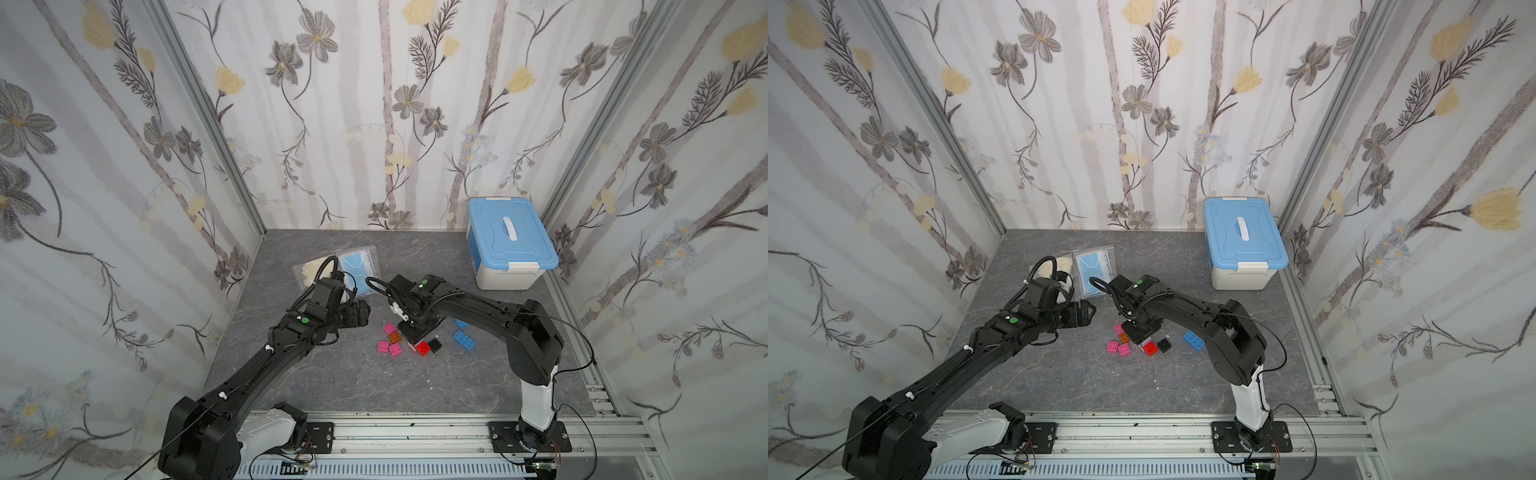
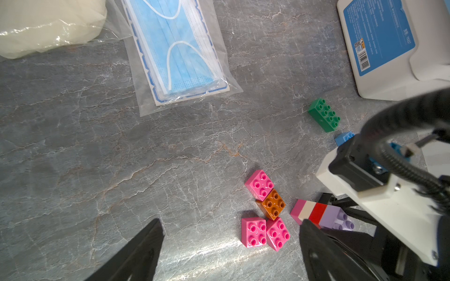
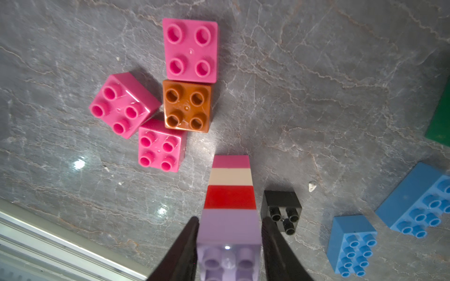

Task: Assemble the letter p with lego
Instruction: Assemble the lego brick with the lego brick, then pick up the lego brick from the center of the board.

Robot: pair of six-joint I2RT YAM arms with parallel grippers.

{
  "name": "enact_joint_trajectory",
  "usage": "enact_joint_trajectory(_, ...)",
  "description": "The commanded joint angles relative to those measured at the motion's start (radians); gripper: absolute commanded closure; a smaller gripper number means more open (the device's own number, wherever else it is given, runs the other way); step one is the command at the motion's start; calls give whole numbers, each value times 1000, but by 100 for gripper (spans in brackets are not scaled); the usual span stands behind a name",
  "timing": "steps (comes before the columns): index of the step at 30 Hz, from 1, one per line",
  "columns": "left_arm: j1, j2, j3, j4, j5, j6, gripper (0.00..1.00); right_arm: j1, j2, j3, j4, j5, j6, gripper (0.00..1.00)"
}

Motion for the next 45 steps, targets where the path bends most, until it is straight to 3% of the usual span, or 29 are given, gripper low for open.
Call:
enact_joint_trajectory(1, 1, -6, 1, 17, -3, 3, 10, 2, -23, 17, 6, 7, -1, 51)
enact_joint_trajectory(9, 1, -11, 2, 16, -3, 2, 10, 7, -81, -42, 0, 23, 12, 42)
enact_joint_trajectory(14, 1, -19, 4, 18, 0, -1, 10, 16, -161, -154, 35, 45, 48, 27)
enact_joint_trajectory(27, 1, -34, 2, 15, 4, -15, 10, 20, -189, -321, 180, 116, 160, 27)
enact_joint_trajectory(34, 1, -43, -1, 7, 0, -15, 10, 20, -187, -341, 195, 191, 184, 28)
enact_joint_trajectory(45, 1, -47, -2, 4, 1, -15, 10, 19, -200, -336, 174, 205, 155, 30)
